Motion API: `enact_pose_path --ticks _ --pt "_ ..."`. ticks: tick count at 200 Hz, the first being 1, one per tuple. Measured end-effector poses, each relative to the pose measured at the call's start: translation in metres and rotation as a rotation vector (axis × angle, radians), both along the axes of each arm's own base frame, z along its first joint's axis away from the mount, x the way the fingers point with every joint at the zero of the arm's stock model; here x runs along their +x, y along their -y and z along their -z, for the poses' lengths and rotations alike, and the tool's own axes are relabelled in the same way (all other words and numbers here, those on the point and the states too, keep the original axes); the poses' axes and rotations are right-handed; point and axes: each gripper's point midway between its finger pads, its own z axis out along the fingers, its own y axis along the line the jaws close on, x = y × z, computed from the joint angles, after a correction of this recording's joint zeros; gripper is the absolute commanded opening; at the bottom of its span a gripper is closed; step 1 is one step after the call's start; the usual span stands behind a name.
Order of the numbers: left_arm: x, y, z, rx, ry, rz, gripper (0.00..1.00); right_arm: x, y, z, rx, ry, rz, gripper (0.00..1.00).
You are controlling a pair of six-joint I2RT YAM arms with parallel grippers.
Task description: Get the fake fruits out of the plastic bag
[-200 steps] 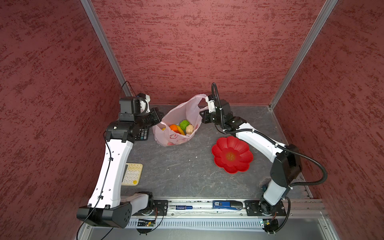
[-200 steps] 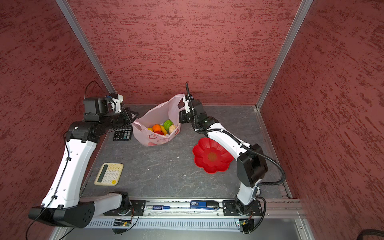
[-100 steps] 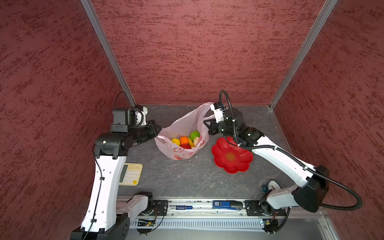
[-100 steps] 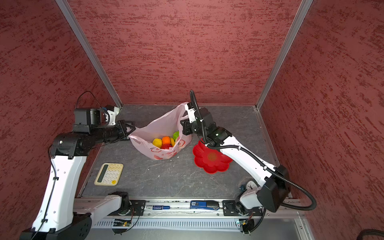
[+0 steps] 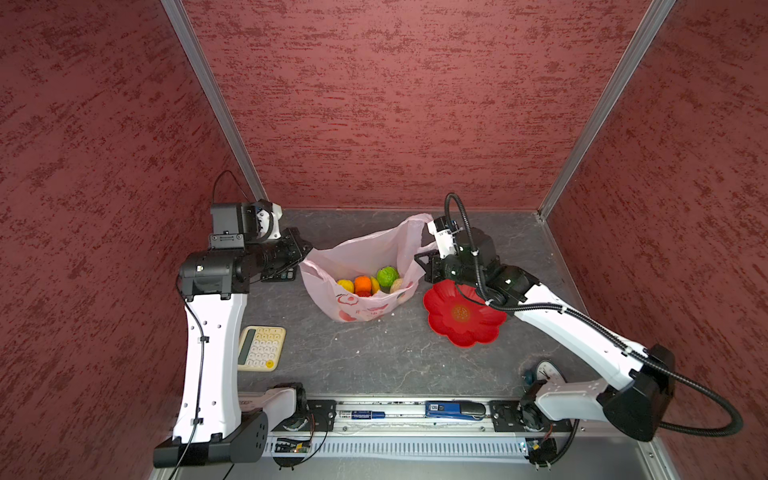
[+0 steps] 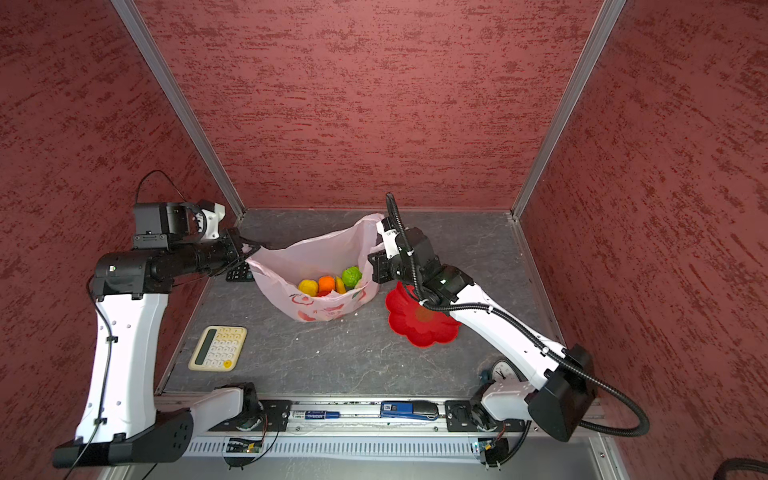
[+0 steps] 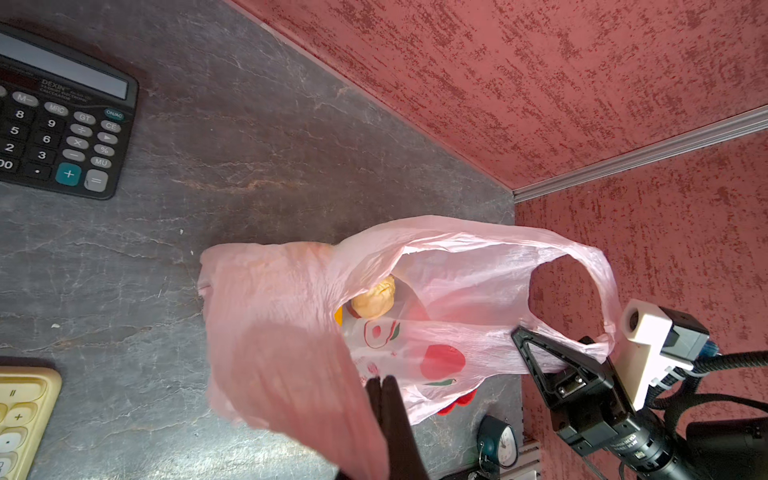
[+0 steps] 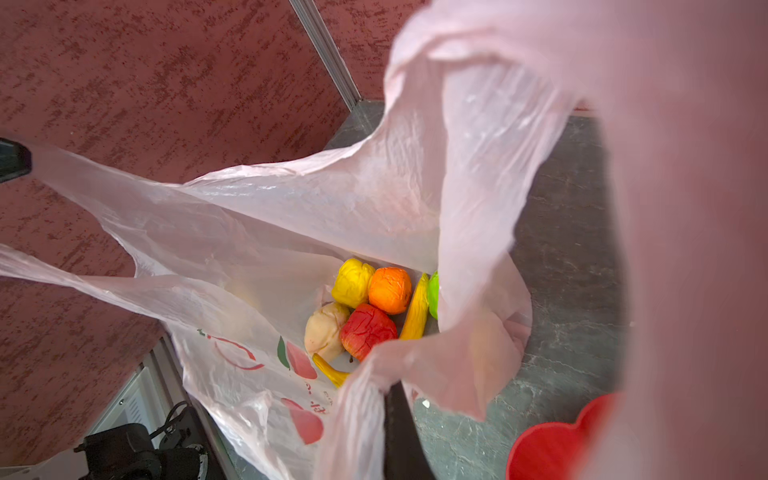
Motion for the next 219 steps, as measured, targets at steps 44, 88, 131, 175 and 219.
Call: enact_pose_path --ticks 44,88,131,175,219 --pt "-0.002 0.003 -0.014 -0.007 0.026 0.019 0.03 -0.005 0.004 -0.010 0.010 0.006 0.000 0.00" --pt "-0.010 0.005 0.003 -0.017 -0.005 0.029 0.03 -0.008 0.004 -0.009 0.017 -0.014 0.002 0.00" --pt "-0.030 0.007 0.065 -0.037 -0.149 0.026 0.20 -0.009 0.001 0.036 -0.001 -0.093 0.004 0.00" --pt "-0.049 0.008 0.096 -0.064 -0.227 0.004 0.68 -0.001 -0.014 0.087 -0.029 -0.191 -0.009 0.00" --pt "-0.058 0.011 0.078 -0.079 -0.170 0.002 0.96 0.003 -0.022 0.088 0.002 -0.188 -0.025 0.00"
